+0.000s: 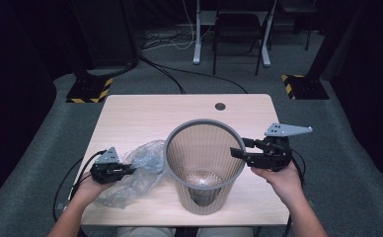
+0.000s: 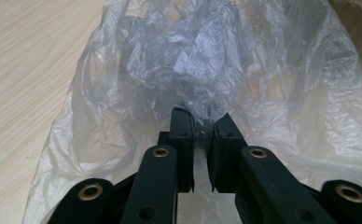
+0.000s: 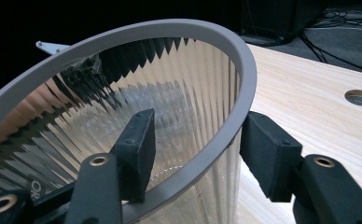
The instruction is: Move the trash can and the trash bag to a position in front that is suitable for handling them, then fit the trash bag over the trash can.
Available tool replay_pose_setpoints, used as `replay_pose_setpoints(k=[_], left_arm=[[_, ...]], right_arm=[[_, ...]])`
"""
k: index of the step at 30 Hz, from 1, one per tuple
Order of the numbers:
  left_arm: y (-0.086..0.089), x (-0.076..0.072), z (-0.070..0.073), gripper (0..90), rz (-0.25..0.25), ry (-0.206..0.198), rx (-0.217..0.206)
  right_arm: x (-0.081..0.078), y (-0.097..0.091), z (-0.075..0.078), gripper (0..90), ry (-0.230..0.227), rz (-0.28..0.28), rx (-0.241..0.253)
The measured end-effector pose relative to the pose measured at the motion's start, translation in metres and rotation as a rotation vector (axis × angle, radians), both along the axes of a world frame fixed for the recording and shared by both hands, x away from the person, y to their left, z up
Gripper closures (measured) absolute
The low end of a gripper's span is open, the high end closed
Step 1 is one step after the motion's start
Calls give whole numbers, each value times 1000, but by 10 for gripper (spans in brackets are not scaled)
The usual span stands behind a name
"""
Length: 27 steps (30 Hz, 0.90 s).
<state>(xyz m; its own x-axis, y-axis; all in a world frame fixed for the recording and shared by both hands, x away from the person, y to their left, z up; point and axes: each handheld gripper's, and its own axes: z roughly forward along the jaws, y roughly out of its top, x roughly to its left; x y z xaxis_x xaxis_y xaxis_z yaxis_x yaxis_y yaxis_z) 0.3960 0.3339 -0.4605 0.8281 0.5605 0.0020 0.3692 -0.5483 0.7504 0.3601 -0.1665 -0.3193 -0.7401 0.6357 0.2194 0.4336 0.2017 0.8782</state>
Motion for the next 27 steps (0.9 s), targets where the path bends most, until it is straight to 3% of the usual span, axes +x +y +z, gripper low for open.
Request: replay_pose_setpoints(k=[2,4,7,11,15,18,22,27], left_arm=[[1,-1,-1,811,3,0,-2],[2,-2,-1,811,7,1,-1],[3,-4,-2,812,7,3,-2],[6,-6,-3,810,14,5,-1],[8,-6,-2,770,27,4,-21],[10,-6,0,664,52,-1,-49],[12,-4,5,446,96,-8,-81],[13,-4,14,326,127,-38,-112]], right_arm=[[1,1,1,417,-7,5,-17],[0,2,4,388,-69,-7,-63],[0,1,10,384,-113,-23,-95],[-5,-11,20,388,-173,-69,-63],[-9,-27,18,394,-237,-170,-51],[-9,-39,3,397,-224,-244,-43],[-7,-47,-22,394,-189,-285,-75],[-1,-50,-56,393,-147,-298,-108]])
